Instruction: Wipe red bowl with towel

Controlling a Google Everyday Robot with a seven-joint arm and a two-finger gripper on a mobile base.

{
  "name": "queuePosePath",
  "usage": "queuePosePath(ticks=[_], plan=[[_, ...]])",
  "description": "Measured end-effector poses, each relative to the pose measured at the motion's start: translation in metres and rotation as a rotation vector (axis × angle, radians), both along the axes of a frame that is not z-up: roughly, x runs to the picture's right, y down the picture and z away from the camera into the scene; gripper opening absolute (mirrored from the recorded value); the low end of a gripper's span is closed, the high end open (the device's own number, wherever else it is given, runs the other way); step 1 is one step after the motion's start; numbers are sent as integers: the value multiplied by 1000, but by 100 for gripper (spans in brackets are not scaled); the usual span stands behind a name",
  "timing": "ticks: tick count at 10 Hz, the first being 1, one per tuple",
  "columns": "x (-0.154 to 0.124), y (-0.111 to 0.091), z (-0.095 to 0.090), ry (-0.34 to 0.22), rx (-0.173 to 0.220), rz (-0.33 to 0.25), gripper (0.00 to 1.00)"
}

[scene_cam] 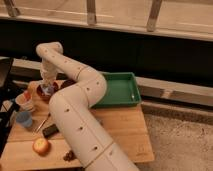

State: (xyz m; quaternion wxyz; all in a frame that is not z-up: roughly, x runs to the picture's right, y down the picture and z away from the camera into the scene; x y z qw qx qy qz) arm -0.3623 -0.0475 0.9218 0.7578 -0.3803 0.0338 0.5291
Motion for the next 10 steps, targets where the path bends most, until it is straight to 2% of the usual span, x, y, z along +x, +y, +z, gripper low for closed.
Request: queuePosePath(ticks=[2, 4, 7, 10], plan=[[-16, 11, -4, -35, -5, -13, 0], [-17, 26, -17, -45, -15, -22, 0], [14, 43, -31, -5, -42, -20, 0], [42, 26, -20, 60, -40, -16, 0]])
